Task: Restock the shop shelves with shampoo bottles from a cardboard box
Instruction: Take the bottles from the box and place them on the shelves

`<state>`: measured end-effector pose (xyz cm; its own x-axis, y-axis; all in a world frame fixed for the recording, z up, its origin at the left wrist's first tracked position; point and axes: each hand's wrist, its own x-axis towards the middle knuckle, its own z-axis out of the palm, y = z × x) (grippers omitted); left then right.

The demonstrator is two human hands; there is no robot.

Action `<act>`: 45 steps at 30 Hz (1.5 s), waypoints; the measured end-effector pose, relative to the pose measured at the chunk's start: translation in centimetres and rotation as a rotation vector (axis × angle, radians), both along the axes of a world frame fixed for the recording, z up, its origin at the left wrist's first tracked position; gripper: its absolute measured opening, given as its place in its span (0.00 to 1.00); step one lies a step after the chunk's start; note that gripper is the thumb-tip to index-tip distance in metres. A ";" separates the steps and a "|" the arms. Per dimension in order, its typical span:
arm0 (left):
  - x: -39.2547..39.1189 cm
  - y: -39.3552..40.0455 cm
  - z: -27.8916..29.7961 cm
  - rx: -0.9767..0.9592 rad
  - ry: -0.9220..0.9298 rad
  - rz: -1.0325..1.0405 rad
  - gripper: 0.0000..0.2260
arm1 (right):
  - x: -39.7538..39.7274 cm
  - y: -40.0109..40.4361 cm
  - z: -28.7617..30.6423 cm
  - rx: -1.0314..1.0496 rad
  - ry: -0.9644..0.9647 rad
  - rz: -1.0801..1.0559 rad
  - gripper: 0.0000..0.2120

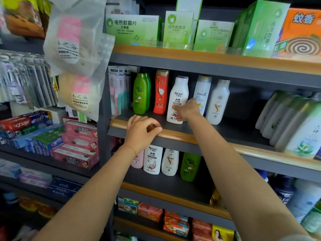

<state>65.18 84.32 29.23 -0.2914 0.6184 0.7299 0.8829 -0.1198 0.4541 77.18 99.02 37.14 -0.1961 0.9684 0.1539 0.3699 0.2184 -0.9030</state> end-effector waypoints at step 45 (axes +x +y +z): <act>-12.7 -49.3 -61.1 -1.167 -0.379 0.671 0.26 | -21.9 -45.1 -73.6 -1.213 -0.589 0.503 0.25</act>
<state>52.51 35.06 -31.91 -0.8314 0.4727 -0.2919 0.4230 0.8793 0.2191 55.31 53.94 -36.42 -0.2939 0.2501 -0.9225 0.8643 -0.3427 -0.3683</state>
